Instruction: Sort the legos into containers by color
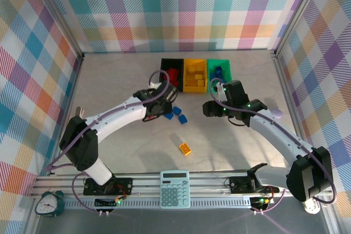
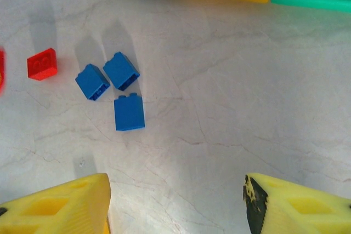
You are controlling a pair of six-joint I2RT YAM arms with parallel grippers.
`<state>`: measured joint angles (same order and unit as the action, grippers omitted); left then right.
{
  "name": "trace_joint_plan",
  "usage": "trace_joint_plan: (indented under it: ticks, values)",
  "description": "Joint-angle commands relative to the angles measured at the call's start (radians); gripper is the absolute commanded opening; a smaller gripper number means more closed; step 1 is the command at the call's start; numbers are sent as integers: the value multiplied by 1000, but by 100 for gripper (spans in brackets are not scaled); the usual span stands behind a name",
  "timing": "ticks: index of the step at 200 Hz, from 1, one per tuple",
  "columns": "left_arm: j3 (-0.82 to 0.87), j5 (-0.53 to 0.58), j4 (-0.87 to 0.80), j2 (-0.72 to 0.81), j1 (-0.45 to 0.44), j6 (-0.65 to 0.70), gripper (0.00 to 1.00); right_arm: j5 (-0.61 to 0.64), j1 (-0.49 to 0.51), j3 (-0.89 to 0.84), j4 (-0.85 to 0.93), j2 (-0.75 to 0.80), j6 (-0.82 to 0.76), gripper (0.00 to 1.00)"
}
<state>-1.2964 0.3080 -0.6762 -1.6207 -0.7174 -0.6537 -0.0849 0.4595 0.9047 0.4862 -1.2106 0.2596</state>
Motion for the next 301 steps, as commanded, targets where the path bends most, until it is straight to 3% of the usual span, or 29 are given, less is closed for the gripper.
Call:
trace_joint_plan:
  ticks: [1, 24, 90, 128, 164, 227, 270, 301]
  values:
    - [-110, 1, -27, -60, 70, 143, 12, -26, 9, -32, -24, 36, 28, 66]
    - [-220, -22, 7, -149, 121, 212, 12, -34, 19, -57, -25, 60, 35, 66]
    - [-517, -58, 153, -429, 156, 384, 11, -37, 77, -125, -12, 132, 74, 65]
    - [-750, -49, 103, -602, 171, 422, 11, -15, 93, -148, 15, 181, 90, 65]
    - [-849, -75, 100, -683, 195, 430, 12, -7, 94, -150, 42, 217, 91, 66]
    - [-859, -222, 140, -729, 214, 448, 23, -3, 98, -148, 48, 221, 94, 66]
    - [-859, -237, 141, -730, 220, 455, 47, -4, 106, -144, 41, 205, 95, 66]
    - [-837, -232, 138, -690, 220, 465, 51, 0, 115, -138, 35, 188, 94, 67]
